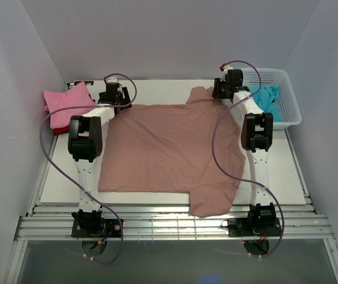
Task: Fold and stack the t-shirts
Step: Grap the side of the flattened tshirt furthest away from the robot with both arms
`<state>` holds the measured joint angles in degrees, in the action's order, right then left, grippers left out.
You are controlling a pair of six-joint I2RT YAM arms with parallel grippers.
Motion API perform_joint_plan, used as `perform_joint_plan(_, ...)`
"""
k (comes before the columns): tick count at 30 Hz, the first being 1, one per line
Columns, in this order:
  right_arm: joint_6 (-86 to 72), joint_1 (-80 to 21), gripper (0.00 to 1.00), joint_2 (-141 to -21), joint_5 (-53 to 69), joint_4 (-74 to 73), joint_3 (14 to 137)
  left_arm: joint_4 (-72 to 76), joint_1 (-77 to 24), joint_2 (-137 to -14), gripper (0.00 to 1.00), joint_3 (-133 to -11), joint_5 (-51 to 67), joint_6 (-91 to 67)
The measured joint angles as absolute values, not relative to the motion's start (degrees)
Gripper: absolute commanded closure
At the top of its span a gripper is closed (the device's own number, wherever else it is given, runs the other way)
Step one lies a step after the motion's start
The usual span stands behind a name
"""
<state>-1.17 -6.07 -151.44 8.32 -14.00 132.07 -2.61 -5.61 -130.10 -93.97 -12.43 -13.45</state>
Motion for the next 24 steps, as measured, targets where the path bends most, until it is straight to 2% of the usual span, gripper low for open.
perform_joint_plan(4,-1.10,-6.07,0.70,-152.20,8.38,-14.00,133.03,-3.11,-5.52,-132.16,0.02,-97.86,-13.17,-12.82)
perform_joint_plan(5,-1.13,-6.07,0.81,-152.31,8.36,-13.96,133.19,-3.09,-5.43,-132.77,0.02,-98.70,-13.23,-12.69)
perform_joint_plan(8,-1.15,-6.07,0.92,-152.38,8.34,-14.11,133.32,-3.25,-5.32,-133.75,0.02,-99.50,-13.78,-12.32)
perform_joint_plan(22,-1.04,-6.09,0.92,-149.88,5.26,-12.56,128.90,-5.30,-4.36,-133.97,0.02,-99.50,-15.79,-11.42)
perform_joint_plan(24,-1.04,-6.09,0.92,-149.49,4.80,-12.97,128.46,-5.63,-4.29,-134.04,0.08,-99.59,-15.84,-11.46)
